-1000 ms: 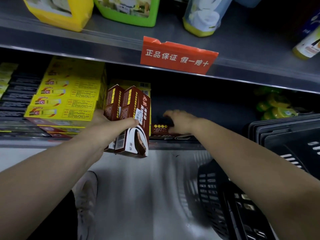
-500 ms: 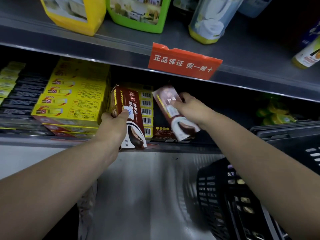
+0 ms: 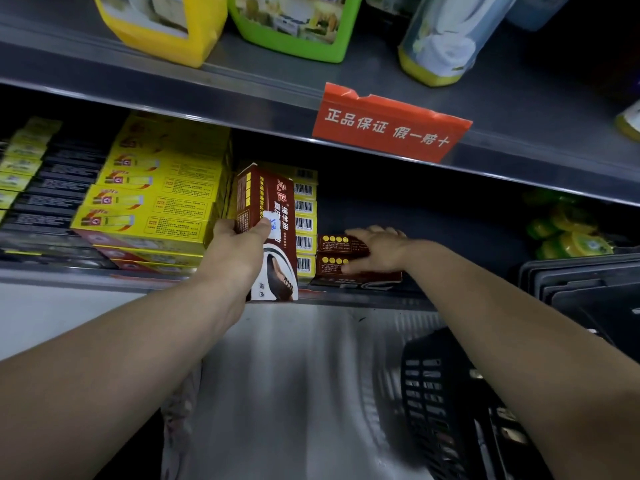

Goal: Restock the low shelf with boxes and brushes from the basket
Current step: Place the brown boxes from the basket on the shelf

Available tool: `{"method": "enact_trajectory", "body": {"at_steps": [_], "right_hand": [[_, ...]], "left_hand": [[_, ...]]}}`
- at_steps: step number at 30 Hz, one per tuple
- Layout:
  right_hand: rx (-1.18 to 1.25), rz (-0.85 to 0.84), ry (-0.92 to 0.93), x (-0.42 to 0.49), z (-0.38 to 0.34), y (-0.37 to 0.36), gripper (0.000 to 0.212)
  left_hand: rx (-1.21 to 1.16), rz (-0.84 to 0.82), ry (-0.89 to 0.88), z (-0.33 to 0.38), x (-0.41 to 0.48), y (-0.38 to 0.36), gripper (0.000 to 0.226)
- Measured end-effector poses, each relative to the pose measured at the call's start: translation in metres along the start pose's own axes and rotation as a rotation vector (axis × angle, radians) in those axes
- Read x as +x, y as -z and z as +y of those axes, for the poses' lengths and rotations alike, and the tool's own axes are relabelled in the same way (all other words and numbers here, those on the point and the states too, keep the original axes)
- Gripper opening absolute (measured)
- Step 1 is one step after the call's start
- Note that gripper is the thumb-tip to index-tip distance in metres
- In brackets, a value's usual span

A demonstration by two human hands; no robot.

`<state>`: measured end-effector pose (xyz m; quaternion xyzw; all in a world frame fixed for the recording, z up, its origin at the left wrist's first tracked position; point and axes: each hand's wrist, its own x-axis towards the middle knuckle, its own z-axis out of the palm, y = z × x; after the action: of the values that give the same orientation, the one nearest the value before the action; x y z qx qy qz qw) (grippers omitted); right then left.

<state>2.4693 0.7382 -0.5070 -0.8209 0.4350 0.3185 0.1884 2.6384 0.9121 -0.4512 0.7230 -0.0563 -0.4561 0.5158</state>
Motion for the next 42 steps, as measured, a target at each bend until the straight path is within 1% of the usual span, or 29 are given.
{"method": "enact_trajectory", "body": {"at_steps": [1,2,3,5,8,11,15,17,18,19,20,21,22,23,24,25,26,28,29,31,33,35,37,39,42], "right_hand": [[-0.020,-0.024,-0.013,-0.003,0.002,0.000,0.100],[-0.044,-0.019,-0.017,-0.005,0.003,-0.002,0.106],[-0.061,0.010,-0.012,-0.006,0.003,-0.005,0.107],[-0.080,0.063,0.010,-0.005,0.001,-0.008,0.103],[-0.068,0.075,0.018,-0.004,0.003,-0.009,0.102],[-0.033,0.094,0.005,-0.004,0.008,-0.009,0.106],[0.014,0.050,-0.013,-0.011,0.012,-0.007,0.109],[0.047,0.063,-0.004,-0.017,0.008,0.000,0.101],[0.092,0.105,0.014,-0.021,0.002,0.007,0.091],[0.189,0.166,0.045,-0.026,-0.007,0.015,0.076],[0.352,0.212,0.087,-0.032,-0.017,0.022,0.058],[0.575,0.204,0.135,-0.040,-0.030,0.028,0.043],[0.821,0.122,0.180,-0.049,-0.043,0.032,0.032],[1.035,0.006,0.219,-0.058,-0.055,0.033,0.024],[1.179,-0.077,0.245,-0.064,-0.064,0.030,0.018],[1.249,-0.099,0.259,-0.068,-0.068,0.028,0.016],[1.275,-0.068,0.256,-0.069,-0.069,0.027,0.017],[1.221,0.086,0.212,-0.069,-0.063,0.033,0.023],[1.103,0.183,0.179,-0.067,-0.056,0.039,0.027],[0.683,0.337,0.113,-0.058,-0.037,0.052,0.042],[0.296,0.394,0.055,-0.041,-0.018,0.058,0.054],[0.096,0.414,-0.016,-0.021,-0.004,0.055,0.058],[-0.012,0.382,-0.058,-0.004,0.002,0.046,0.056],[-0.033,0.300,-0.059,0.008,0.002,0.033,0.053],[0.028,0.200,-0.015,0.020,-0.004,0.012,0.049]], "left_hand": [[-0.012,0.002,0.013,0.000,0.000,-0.001,0.027],[-0.029,0.000,0.027,0.000,0.001,-0.003,0.025],[-0.044,-0.005,0.039,0.000,0.000,-0.005,0.023],[-0.065,-0.018,0.053,-0.001,0.001,-0.009,0.017],[-0.066,-0.034,0.064,-0.003,0.001,-0.013,0.012],[-0.062,-0.039,0.059,-0.004,0.000,-0.016,0.015],[-0.069,-0.063,0.048,-0.003,-0.004,-0.019,0.016],[-0.071,-0.072,0.037,-0.003,-0.006,-0.019,0.016],[-0.068,-0.081,0.032,-0.003,-0.006,-0.019,0.015],[-0.063,-0.092,0.027,-0.003,-0.006,-0.018,0.012],[-0.057,-0.108,0.020,-0.004,-0.006,-0.017,0.008],[-0.051,-0.120,0.016,-0.004,-0.007,-0.017,0.005],[-0.046,-0.132,0.011,-0.004,-0.007,-0.017,0.010],[-0.048,-0.145,0.011,-0.004,-0.008,-0.018,0.015],[-0.049,-0.163,0.012,-0.003,-0.009,-0.019,0.019],[-0.043,-0.189,0.014,-0.002,-0.010,-0.020,0.020],[-0.019,-0.220,0.009,-0.002,-0.011,-0.021,0.020],[0.133,-0.281,-0.052,-0.001,-0.012,-0.021,0.024],[0.231,-0.300,-0.092,-0.002,-0.012,-0.021,0.028],[0.371,-0.333,-0.155,-0.003,-0.012,-0.020,0.033],[0.432,-0.355,-0.194,-0.003,-0.011,-0.019,0.033],[0.473,-0.342,-0.222,-0.003,-0.008,-0.018,0.029],[0.486,-0.319,-0.234,-0.003,-0.006,-0.016,0.025],[0.487,-0.308,-0.240,-0.003,-0.004,-0.016,0.022],[0.502,-0.302,-0.260,-0.004,-0.002,-0.017,0.020]]}}
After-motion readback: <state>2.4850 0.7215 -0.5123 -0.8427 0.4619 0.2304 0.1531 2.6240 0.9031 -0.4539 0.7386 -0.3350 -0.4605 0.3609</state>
